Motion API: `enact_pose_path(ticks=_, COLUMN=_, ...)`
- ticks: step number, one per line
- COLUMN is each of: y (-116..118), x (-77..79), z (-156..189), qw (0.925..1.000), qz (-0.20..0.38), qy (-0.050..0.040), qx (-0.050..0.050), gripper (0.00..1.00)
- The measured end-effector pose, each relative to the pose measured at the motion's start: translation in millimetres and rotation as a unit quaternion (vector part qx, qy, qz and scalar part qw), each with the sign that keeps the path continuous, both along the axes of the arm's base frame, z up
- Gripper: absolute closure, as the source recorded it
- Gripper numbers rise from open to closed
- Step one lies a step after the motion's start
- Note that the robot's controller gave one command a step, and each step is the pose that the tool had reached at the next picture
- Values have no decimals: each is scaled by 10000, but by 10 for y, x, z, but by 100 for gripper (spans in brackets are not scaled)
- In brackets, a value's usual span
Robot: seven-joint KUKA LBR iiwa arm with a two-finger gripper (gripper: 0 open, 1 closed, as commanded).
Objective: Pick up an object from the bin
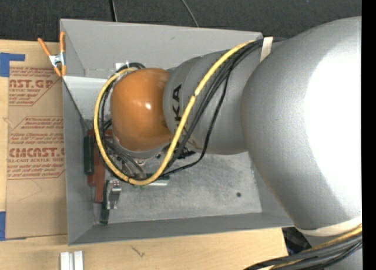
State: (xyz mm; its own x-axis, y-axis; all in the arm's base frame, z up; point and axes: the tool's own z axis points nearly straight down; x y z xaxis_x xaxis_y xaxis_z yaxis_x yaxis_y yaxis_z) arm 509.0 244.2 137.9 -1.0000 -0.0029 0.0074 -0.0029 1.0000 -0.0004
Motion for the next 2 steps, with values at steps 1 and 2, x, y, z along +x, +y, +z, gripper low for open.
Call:
enact_pose_path(ticks=1, y=-12, x=25, z=45, qw=10000, qz=-11, qy=-36, qx=9, gripper=0)
enact_pose_path(ticks=2, y=-505, x=151, z=-475, qw=9976, qz=682, qy=-68, qx=20, gripper=0)
